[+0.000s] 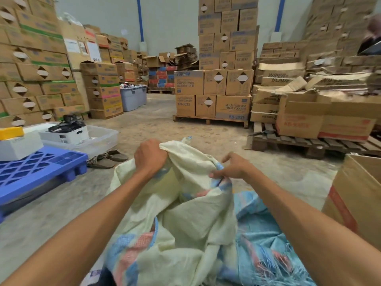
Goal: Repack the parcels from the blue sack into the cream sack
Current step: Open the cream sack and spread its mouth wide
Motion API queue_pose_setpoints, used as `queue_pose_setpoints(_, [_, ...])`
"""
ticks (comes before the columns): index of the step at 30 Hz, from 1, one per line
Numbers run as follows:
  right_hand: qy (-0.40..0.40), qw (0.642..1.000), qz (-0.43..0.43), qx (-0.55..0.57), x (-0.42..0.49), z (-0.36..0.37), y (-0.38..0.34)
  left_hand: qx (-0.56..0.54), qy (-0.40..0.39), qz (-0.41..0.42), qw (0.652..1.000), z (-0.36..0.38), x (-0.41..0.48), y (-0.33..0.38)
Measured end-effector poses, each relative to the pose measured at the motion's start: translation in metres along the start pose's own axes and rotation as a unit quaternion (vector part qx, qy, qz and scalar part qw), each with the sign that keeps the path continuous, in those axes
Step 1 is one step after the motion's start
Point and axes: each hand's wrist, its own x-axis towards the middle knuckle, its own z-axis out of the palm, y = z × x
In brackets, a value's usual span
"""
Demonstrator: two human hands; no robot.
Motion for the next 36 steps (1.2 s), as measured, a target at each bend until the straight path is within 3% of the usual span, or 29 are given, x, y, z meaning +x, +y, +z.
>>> queue_pose_setpoints(2, [0.160, 0.981, 0.066, -0.084, 0.005, 0.011, 0.001, -0.005, 0.000, -0.031, 1.000, -0.004, 0.010, 0.000])
queue_pose_setpoints(3, [0.177, 0.978, 0.099, -0.057, 0.003, 0.015, 0.000, -0.020, 0.001, -0.053, 0.998, -0.006, 0.015, 0.001])
queue_pose_setpoints(4, [0.144, 0.981, 0.127, 0.014, 0.001, 0.018, -0.004, -0.039, 0.005, -0.079, 0.996, -0.008, 0.020, 0.003])
queue_pose_setpoints(6, [-0.003, 0.971, 0.139, 0.194, -0.004, 0.023, -0.012, -0.069, 0.019, -0.128, 0.989, -0.012, 0.026, 0.008])
queue_pose_setpoints(9, [-0.220, 0.893, 0.058, 0.389, -0.011, 0.038, -0.022, -0.115, 0.039, -0.189, 0.975, -0.016, 0.029, 0.012])
queue_pose_setpoints(12, [-0.352, 0.794, -0.033, 0.494, -0.018, 0.055, -0.023, -0.149, 0.048, -0.257, 0.954, -0.020, 0.033, 0.009])
queue_pose_setpoints(15, [-0.407, 0.752, -0.067, 0.515, -0.020, 0.071, -0.014, -0.167, 0.059, -0.283, 0.943, -0.026, 0.040, -0.002])
queue_pose_setpoints(18, [-0.464, 0.772, -0.093, 0.425, -0.018, 0.076, -0.009, -0.176, 0.057, -0.296, 0.937, -0.028, 0.046, -0.020])
queue_pose_setpoints(21, [-0.396, 0.863, -0.068, 0.308, -0.017, 0.075, -0.020, -0.227, 0.043, -0.309, 0.923, -0.018, 0.051, -0.042])
queue_pose_setpoints(23, [-0.342, 0.888, -0.034, 0.306, -0.013, 0.072, -0.026, -0.256, 0.047, -0.333, 0.906, -0.015, 0.052, -0.053])
queue_pose_setpoints(25, [-0.333, 0.870, -0.005, 0.365, -0.010, 0.061, -0.023, -0.246, 0.058, -0.347, 0.903, -0.018, 0.052, -0.062])
queue_pose_setpoints(28, [-0.319, 0.798, 0.048, 0.509, -0.011, 0.029, -0.007, -0.133, 0.061, -0.301, 0.942, -0.026, 0.045, -0.079])
queue_pose_setpoints(33, [-0.335, 0.817, 0.034, 0.468, -0.012, 0.006, 0.011, 0.011, 0.000, -0.205, 0.979, -0.020, 0.023, -0.103])
queue_pose_setpoints(36, [-0.335, 0.882, -0.014, 0.332, -0.019, 0.001, 0.001, 0.003, -0.012, -0.228, 0.974, -0.019, 0.024, -0.106])
